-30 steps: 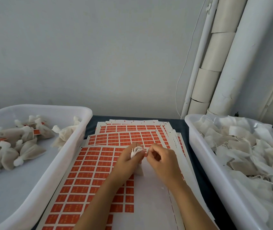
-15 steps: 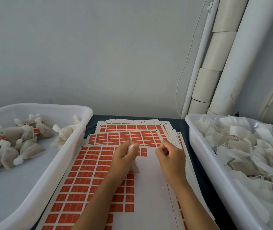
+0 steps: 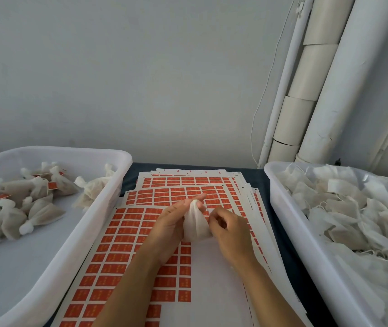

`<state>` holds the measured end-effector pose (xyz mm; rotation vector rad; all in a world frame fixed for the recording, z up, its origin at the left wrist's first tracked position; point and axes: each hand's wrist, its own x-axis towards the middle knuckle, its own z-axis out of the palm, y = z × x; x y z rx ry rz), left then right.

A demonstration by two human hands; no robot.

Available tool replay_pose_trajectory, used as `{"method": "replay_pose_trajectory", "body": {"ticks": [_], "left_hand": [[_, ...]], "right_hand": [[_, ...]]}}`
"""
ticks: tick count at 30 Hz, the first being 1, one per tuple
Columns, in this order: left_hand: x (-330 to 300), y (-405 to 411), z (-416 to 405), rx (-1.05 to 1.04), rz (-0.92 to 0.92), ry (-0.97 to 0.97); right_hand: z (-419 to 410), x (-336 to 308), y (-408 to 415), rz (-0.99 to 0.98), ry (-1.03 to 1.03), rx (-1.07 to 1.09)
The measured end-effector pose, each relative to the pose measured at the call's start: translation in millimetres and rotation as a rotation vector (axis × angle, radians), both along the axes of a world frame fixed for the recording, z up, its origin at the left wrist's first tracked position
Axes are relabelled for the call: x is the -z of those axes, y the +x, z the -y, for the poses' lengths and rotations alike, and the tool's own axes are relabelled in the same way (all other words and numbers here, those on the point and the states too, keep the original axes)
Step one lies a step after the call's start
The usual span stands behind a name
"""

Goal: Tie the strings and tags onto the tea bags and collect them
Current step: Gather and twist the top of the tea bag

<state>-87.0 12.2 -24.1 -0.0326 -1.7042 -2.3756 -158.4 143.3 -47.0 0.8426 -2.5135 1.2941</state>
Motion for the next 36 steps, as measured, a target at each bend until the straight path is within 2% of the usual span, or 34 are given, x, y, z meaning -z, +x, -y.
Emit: {"method": "replay_pose_trajectory", "body": {"ticks": [5,8,16,19,26,36], "left_hand": [[2,-1,-1,-0.034,0.050,-0.066],[6,-2,-3,-0.112,0.037,-0.200],[14,-10,-4,-0.483,-0.004,-0.401],[16,-11,-4,-0.547,0.022,-0.442],[15,-10,-12,-0.591,-0.003,-0.442],[10,-6,-19,-0.405,-0.168,-0.538]], "right_hand": [[3,2,2,-0.018,0.054,-0.069],[1,1,2,-0.010,0.056,-0.068],[-2,-4,4,-0.101,0.037,-0.067],[-2,-6,6,-0.161,-0.017,-0.067],[-1,-10,15,-0.193,-0.195,-0.084],[2,-13,16,-0.189,-0.282,-0.037]]}}
